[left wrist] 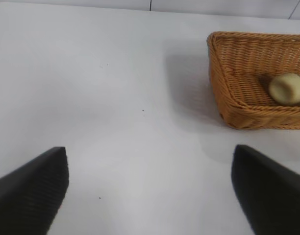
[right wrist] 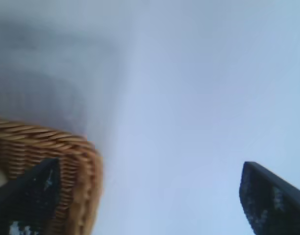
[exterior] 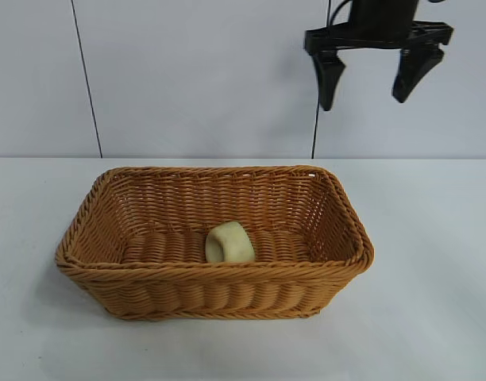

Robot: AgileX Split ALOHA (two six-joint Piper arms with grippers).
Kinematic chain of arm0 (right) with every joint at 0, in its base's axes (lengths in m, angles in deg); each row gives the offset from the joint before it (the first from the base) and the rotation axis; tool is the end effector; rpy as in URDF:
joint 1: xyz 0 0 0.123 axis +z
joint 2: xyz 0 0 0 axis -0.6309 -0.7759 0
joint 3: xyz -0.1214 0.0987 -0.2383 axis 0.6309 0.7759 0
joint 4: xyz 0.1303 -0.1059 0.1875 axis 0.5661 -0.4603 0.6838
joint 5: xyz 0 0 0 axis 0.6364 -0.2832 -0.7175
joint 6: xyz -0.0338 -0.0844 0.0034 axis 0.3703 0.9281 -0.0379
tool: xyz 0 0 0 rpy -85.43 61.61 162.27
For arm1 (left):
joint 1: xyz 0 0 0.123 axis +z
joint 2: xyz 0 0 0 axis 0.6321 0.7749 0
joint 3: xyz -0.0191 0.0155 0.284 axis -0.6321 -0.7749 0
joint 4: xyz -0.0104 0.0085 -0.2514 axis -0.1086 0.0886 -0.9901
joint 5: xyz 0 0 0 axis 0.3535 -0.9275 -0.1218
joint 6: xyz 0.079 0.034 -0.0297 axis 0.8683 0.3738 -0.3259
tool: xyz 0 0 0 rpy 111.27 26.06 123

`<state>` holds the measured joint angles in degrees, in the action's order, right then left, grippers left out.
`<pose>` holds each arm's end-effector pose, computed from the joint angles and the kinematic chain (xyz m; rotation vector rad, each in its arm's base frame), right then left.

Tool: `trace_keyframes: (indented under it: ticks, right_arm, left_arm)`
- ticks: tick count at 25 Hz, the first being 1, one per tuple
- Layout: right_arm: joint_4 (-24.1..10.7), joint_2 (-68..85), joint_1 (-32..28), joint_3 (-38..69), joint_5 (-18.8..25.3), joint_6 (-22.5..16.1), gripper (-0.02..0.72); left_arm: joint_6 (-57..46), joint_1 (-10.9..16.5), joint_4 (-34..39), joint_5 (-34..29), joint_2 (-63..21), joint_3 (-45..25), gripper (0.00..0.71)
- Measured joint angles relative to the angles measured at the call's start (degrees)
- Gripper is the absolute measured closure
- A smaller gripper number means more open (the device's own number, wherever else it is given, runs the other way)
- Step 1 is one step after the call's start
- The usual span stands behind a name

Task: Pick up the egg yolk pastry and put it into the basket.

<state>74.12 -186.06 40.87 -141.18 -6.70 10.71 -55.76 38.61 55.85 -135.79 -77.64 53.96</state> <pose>0.4617 0.0061 0.2722 0.0987 2.7999 -0.0959 -0.0052 -0.0062 0.2749 -0.0011 2.0485 -0.1090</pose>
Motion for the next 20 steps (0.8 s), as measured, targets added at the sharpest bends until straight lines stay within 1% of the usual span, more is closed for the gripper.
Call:
trace_keyframes:
  ticks: [4, 10, 14, 20]
  right_arm:
    - [0.0, 0.0, -3.3, 0.0, 0.0, 0.2, 0.017]
    - [0.0, 0.8, -4.1, 1.9, 0.0, 1.7, 0.017]
    - [0.1, 4.5, -4.2, 8.7, -0.1, 2.7, 0.018]
    - [2.7, 13.6, -4.3, 23.9, 0.0, 4.8, 0.018]
  left_arm:
    - [0.0, 0.0, 0.0, 0.0, 0.0, 0.0, 0.015]
    - [0.0, 0.0, 0.0, 0.0, 0.0, 0.0, 0.015]
    - [0.0, 0.0, 0.0, 0.0, 0.0, 0.0, 0.015]
    - [0.0, 0.0, 0.0, 0.0, 0.0, 0.0, 0.015]
